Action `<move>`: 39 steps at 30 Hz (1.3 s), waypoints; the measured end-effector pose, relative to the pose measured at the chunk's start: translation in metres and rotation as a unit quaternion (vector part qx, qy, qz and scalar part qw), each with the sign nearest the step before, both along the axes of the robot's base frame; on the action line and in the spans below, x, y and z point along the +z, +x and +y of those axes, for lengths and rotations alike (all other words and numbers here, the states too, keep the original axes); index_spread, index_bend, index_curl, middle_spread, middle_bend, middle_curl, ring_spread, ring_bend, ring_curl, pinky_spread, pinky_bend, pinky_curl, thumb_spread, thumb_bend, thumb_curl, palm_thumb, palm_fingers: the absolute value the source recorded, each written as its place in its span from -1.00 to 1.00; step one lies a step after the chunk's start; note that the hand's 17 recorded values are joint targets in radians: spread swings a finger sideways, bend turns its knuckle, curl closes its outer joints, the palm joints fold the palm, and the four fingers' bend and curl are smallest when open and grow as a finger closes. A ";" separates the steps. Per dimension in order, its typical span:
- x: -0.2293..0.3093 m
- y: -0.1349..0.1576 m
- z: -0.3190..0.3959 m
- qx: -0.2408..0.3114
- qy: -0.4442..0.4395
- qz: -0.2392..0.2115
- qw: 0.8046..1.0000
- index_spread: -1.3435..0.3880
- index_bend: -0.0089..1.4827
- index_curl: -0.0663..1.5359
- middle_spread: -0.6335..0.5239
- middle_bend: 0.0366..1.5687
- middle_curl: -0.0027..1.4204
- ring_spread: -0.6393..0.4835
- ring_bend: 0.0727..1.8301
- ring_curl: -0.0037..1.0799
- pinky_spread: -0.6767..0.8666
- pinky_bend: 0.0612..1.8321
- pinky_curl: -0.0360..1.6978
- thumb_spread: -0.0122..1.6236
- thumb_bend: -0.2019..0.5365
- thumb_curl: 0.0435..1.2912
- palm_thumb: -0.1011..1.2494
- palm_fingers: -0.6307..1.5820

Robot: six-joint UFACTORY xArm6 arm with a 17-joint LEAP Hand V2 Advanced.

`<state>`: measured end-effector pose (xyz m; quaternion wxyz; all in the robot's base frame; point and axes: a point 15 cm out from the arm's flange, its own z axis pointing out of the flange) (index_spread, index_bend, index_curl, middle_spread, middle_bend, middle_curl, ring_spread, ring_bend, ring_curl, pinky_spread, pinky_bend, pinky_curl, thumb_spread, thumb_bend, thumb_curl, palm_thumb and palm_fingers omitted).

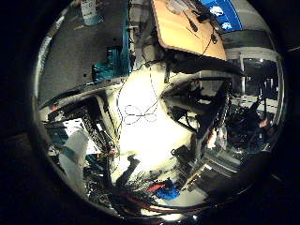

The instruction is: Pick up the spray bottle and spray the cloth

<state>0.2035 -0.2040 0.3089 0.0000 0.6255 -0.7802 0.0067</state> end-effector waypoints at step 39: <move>-0.007 0.033 -0.019 -0.057 0.097 -0.149 0.982 0.21 -0.77 -0.49 0.25 -0.80 -0.58 0.47 -0.85 -0.61 0.37 -0.76 -0.57 0.52 -0.50 -0.55 0.28 -0.31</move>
